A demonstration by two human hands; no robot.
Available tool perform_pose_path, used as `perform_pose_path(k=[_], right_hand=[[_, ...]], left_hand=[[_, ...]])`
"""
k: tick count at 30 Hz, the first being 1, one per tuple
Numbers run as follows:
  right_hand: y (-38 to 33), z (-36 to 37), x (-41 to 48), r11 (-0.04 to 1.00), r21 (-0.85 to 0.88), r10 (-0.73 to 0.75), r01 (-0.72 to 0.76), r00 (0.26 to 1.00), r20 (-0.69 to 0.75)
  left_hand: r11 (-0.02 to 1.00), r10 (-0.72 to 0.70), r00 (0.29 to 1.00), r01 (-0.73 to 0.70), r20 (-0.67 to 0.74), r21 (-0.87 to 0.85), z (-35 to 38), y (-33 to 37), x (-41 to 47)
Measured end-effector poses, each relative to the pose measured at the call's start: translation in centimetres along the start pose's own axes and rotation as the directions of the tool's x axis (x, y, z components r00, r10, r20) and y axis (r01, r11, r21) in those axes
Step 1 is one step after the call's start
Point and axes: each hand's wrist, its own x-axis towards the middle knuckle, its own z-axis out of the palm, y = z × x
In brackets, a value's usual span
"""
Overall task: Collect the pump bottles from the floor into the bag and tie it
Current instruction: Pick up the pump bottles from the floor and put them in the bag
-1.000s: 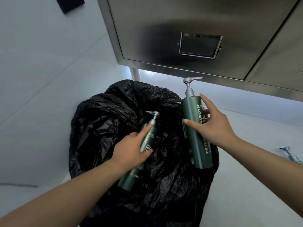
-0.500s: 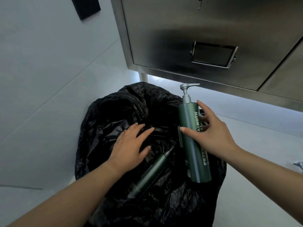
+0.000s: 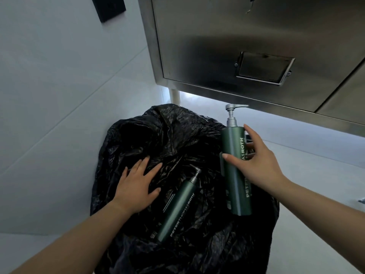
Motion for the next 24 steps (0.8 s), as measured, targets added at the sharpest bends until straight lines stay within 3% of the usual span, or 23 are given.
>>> perform_pose_path(k=[4,7,11,14,17,24], right_hand=[[-2.6,4.1,-2.3,0.994,0.089,-0.071,0.059,0.988,0.138],[-2.5,7.4,-3.6,0.996,0.086,-0.015,-0.006,0.971,0.239],[-1.7,9.7,-4.6,0.994,0.007,0.104,-0.112,0.942,0.319],[-2.4,9.5,-3.7,0.989,-0.127,0.12,-0.075,0.907,0.405],[-3.3,7.4,-2.5,0.987,-0.156,0.021,0.044,0.92,0.392],[-2.1,-1.3,-1.9,0.963,-0.183,-0.144,0.2,0.95,0.278]], left_hand=[[1.0,-0.003,1.0,0.003,-0.019,-0.013,0.2,-0.6,-0.4],[1.0,-0.004,1.0,0.004,0.014,-0.012,0.1,-1.2,-1.0],[0.999,0.016,0.999,-0.014,0.047,-0.037,-0.3,-1.6,-1.6],[0.999,0.036,0.999,-0.035,0.034,-0.032,-0.8,-1.7,-1.8],[0.998,0.05,0.999,-0.05,0.002,-0.043,-1.4,-1.3,-1.9],[0.99,0.083,0.964,-0.109,-0.252,-0.092,-5.5,4.4,-0.6]])
